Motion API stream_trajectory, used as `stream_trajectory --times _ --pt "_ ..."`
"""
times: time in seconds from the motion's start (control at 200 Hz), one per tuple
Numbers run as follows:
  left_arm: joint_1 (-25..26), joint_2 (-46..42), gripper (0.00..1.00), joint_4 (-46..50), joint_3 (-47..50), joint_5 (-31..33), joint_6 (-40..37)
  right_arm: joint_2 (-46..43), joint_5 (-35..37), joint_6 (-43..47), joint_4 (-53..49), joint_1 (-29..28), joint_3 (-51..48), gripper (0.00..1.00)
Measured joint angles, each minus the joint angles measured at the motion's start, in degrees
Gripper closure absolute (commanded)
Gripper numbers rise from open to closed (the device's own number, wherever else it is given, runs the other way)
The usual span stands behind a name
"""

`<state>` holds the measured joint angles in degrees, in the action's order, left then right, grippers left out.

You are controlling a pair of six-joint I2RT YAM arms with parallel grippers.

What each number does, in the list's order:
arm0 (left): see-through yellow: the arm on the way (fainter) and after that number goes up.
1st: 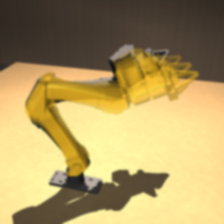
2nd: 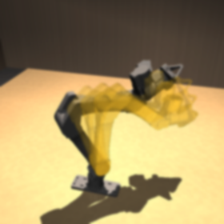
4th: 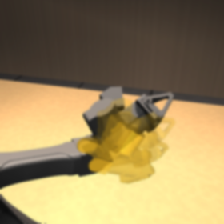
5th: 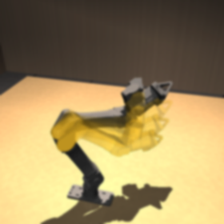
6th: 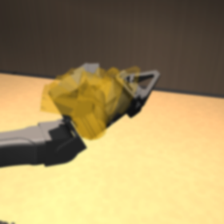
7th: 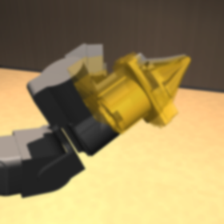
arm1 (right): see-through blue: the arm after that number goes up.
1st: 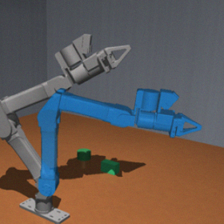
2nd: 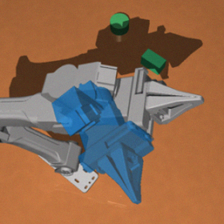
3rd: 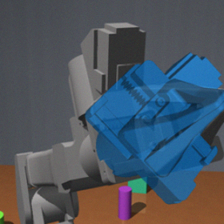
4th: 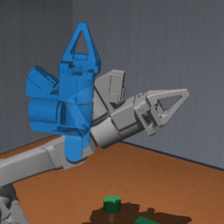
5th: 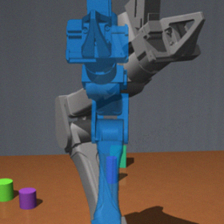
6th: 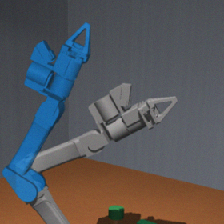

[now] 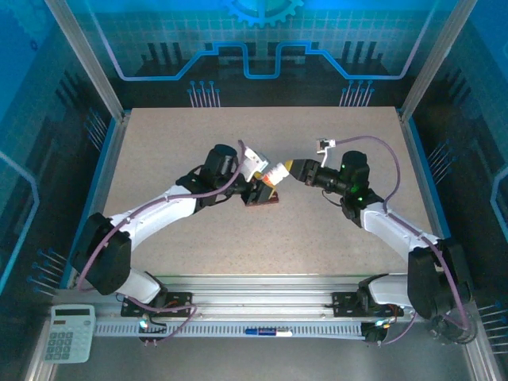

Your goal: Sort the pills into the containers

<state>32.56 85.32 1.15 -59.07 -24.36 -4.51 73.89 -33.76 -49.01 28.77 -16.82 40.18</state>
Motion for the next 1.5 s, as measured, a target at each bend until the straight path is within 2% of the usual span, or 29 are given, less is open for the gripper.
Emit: stream_trajectory --times 0.045,0.125,0.17,0.395,0.655,0.881,1.056,1.226,1.496 --pt "-0.3 -0.1 1.00 -0.2 0.0 -0.8 0.6 0.0 -0.5 0.0 0.5 0.0 0.0 0.54" --pt "-0.3 -0.3 1.00 -0.3 0.0 -1.8 1.5 0.0 -1.2 -0.3 1.3 0.0 0.0 0.34" --pt "-0.3 -0.3 1.00 -0.5 0.0 -2.1 1.6 0.0 -1.2 -1.3 1.5 0.0 0.1 0.27" --pt "-0.3 -0.3 1.00 -0.6 0.0 -2.1 1.4 0.0 1.8 -5.7 0.0 0.0 1.6 0.20" --pt "0.2 -0.3 1.00 -0.8 0.0 -0.5 0.1 0.0 6.1 -8.8 -7.7 -1.6 6.1 0.19" --pt "0.9 -0.3 1.00 -1.9 0.0 0.6 -0.3 2.0 7.5 -9.6 -12.6 -4.2 8.6 0.22" --pt "1.0 -0.3 1.00 -2.5 0.0 1.2 -0.5 2.6 7.9 -10.2 -14.4 -4.9 8.6 0.30" --pt "1.0 -0.3 1.00 -3.0 0.0 1.7 -0.5 2.6 7.8 -11.0 -14.4 -5.0 8.5 0.43" --pt "1.1 -0.3 1.00 -3.0 0.1 2.1 -0.5 1.5 7.9 -11.0 -14.3 -5.0 7.6 0.39"
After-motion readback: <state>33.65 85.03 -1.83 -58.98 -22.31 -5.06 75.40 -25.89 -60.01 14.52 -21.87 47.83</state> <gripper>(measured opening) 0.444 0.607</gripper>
